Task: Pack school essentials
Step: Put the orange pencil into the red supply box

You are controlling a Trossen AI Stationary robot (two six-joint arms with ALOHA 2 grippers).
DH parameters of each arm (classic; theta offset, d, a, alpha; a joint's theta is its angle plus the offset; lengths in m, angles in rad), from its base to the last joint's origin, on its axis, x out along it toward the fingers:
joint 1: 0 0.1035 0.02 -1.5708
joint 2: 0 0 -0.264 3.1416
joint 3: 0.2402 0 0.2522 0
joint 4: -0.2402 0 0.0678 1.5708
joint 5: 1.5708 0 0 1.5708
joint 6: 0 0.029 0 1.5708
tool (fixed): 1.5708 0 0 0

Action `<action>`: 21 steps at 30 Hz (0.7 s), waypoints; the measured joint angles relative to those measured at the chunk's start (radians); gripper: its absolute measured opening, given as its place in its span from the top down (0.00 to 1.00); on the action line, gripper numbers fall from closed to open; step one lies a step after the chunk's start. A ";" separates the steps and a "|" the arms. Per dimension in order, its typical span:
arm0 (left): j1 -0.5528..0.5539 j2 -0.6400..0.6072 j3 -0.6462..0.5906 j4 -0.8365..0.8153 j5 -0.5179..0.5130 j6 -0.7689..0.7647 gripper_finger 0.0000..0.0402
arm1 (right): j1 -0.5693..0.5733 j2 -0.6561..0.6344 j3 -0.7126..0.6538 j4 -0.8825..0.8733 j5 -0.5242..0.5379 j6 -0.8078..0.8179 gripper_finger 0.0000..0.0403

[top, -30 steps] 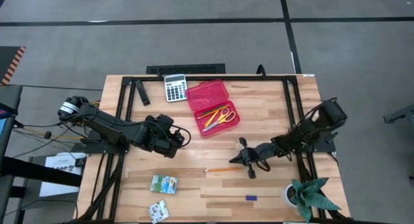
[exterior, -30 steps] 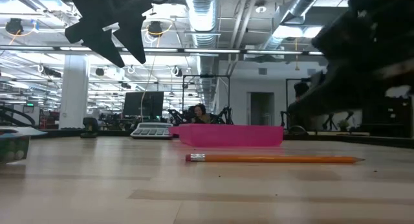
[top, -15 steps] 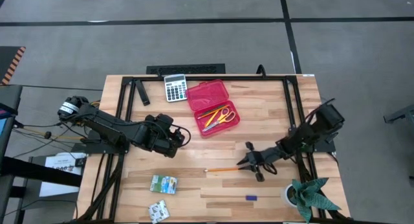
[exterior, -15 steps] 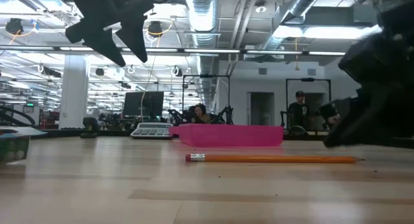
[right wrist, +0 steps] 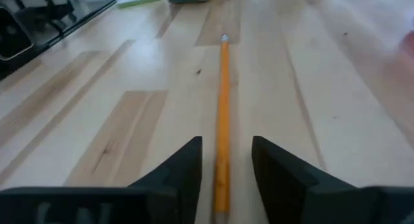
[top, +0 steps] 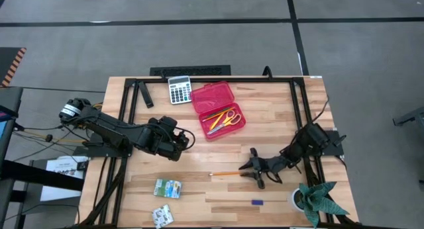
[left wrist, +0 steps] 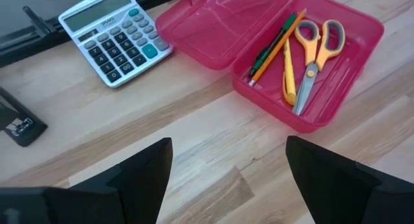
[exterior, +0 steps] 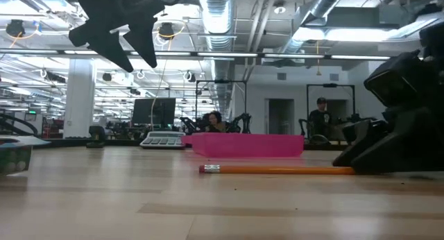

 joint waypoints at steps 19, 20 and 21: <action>0.000 0.000 0.000 -0.018 0.025 0.003 0.26 | 0.037 -0.028 -0.013 -0.032 0.029 0.077 0.97; 0.000 0.000 0.000 -0.019 0.025 0.003 0.26 | 0.037 -0.028 -0.013 -0.027 0.026 0.077 0.97; 0.000 0.000 0.000 -0.019 0.025 0.003 0.26 | 0.037 -0.027 -0.013 -0.023 0.024 0.078 0.97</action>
